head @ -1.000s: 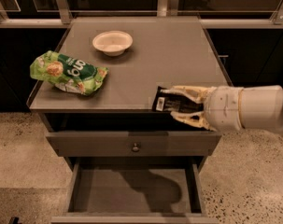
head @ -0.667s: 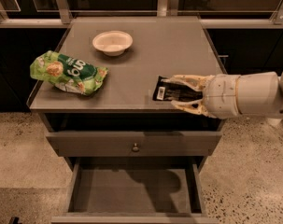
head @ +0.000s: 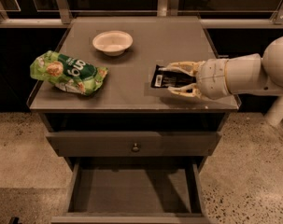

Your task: Pick rxbar chocolate from middle drawer and place on counter

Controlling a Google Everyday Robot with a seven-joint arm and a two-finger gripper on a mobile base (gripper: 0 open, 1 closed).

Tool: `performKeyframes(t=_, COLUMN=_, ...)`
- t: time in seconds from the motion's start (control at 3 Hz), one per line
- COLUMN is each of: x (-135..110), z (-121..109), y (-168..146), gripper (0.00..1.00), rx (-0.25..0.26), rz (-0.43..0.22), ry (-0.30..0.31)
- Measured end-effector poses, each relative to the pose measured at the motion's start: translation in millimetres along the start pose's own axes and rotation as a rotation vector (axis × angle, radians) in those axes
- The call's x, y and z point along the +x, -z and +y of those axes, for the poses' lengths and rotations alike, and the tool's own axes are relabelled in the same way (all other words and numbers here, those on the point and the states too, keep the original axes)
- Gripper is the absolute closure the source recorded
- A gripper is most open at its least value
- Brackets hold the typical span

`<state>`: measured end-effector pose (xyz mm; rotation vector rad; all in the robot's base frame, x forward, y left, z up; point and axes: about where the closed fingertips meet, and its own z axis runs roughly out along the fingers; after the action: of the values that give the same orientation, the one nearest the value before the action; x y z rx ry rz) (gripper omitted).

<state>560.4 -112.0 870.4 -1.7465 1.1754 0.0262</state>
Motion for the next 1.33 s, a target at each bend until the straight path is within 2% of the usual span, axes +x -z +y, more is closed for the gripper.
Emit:
performKeyframes(t=0.33, x=14.7, z=-5.3, y=-10.4, gripper=1.00, rx=-0.007, rz=-0.004, ry=-0.025)
performKeyframes(t=0.67, x=14.7, z=-5.6, y=-10.8, gripper=0.81, rx=-0.007, rz=-0.005, ry=-0.025)
performKeyframes(t=1.33, x=14.7, z=-5.6, y=-10.8, gripper=0.34, rx=-0.008, rz=-0.005, ry=-0.025)
